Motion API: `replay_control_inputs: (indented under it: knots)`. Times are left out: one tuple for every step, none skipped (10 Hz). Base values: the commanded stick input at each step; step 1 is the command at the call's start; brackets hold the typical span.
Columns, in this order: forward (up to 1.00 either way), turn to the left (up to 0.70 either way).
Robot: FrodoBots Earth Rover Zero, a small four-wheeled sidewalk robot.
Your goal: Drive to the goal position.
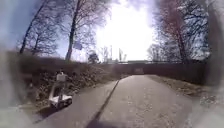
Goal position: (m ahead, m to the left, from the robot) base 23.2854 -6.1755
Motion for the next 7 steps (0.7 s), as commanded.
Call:
replay_control_inputs:
  knots:
    - [1.0, -0.27]
    - [1.0, -0.27]
    - [1.0, -0.27]
    - [1.0, -0.27]
    - [1.0, -0.27]
    - [1.0, -0.27]
    - [1.0, -0.27]
